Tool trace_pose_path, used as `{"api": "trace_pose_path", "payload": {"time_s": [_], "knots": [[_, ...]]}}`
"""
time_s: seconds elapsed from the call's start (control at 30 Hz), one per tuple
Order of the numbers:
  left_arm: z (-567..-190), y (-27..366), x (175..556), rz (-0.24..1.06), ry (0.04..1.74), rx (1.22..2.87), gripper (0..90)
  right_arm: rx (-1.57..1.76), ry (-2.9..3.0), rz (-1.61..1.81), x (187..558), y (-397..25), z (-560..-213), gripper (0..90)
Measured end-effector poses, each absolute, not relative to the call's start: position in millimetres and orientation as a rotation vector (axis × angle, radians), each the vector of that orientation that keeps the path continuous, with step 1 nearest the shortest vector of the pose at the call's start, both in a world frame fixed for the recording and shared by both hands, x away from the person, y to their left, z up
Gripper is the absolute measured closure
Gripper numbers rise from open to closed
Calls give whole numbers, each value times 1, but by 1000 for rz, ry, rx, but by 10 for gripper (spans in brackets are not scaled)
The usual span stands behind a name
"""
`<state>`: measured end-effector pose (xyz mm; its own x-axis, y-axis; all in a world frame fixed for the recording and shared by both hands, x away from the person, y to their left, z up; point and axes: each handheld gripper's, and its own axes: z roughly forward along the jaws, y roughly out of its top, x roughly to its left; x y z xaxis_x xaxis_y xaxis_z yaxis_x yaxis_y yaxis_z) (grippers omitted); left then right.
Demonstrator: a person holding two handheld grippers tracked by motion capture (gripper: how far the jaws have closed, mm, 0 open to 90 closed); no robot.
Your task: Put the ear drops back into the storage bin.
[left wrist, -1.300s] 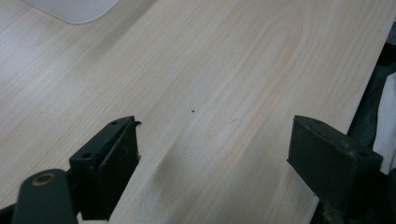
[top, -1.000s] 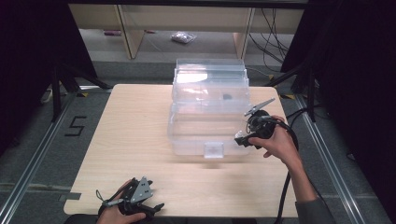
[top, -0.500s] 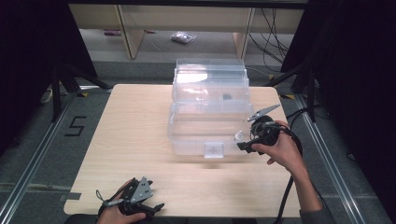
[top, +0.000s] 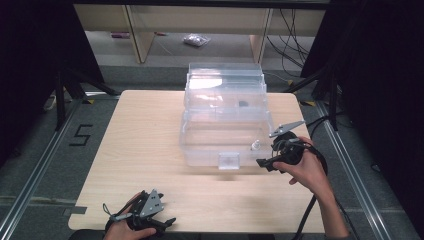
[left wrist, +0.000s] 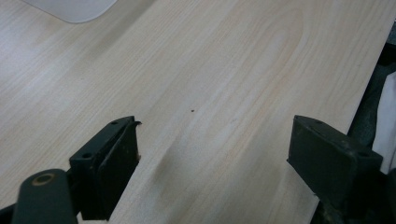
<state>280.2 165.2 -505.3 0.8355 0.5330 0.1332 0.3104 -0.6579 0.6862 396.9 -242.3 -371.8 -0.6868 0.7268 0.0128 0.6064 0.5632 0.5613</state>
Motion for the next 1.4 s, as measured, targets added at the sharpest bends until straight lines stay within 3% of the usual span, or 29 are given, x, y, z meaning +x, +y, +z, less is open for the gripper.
{"api": "trace_pose_path", "payload": {"time_s": [1.4], "knots": [[-505,165,280,430,614,2328,157,976,2489,984,346,-238,-409,202]]}}
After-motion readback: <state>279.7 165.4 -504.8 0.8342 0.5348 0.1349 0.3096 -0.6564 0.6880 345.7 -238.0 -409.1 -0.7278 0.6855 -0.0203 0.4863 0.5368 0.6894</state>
